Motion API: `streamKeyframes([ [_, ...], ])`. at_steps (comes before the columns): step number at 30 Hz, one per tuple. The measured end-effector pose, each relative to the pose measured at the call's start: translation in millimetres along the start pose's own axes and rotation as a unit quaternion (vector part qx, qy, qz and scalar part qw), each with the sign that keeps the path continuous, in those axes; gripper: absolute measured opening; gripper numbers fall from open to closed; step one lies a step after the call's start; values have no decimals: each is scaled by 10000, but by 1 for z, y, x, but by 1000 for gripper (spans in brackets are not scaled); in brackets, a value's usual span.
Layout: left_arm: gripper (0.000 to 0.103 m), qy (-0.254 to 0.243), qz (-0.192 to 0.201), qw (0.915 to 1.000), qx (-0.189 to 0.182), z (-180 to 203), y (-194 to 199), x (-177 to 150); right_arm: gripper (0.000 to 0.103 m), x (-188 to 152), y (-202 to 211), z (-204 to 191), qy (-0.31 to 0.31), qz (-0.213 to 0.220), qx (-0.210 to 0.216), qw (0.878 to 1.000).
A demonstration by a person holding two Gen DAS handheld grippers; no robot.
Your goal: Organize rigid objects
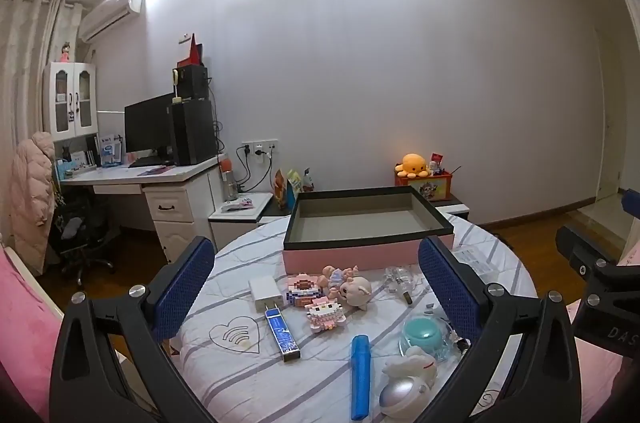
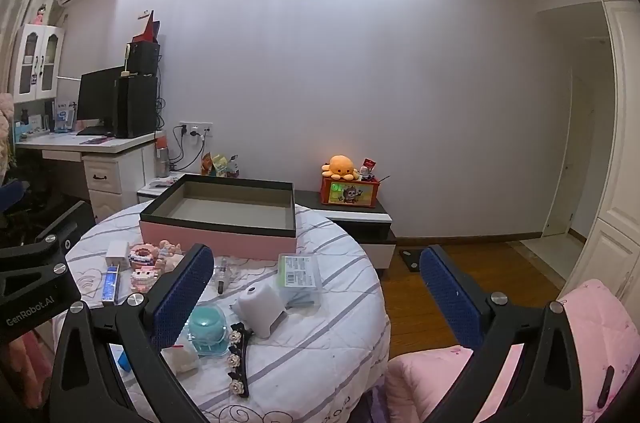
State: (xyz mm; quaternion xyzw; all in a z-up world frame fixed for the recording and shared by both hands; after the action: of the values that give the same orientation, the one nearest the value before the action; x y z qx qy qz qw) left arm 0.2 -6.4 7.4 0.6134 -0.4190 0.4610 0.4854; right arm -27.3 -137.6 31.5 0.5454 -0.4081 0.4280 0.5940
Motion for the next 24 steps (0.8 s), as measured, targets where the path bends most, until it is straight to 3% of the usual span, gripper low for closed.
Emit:
streamKeyframes([
  [24,103,33,46,10000,-29,-2,2,-4,103,-2,-1,2,-36,-126,36,9999],
])
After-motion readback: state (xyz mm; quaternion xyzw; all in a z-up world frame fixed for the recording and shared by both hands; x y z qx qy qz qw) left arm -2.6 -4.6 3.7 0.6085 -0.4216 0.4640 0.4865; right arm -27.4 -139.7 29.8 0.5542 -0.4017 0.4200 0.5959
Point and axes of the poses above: each gripper's, at about its wrist camera, not at the fingertips, and y roughly against the way its jaws point, z to its right, x to its top, the point moved 1 cm from there along -y, roughly the way its jaws point, and after that the axes turned 9 degrees about x, right-handed, at the moved point
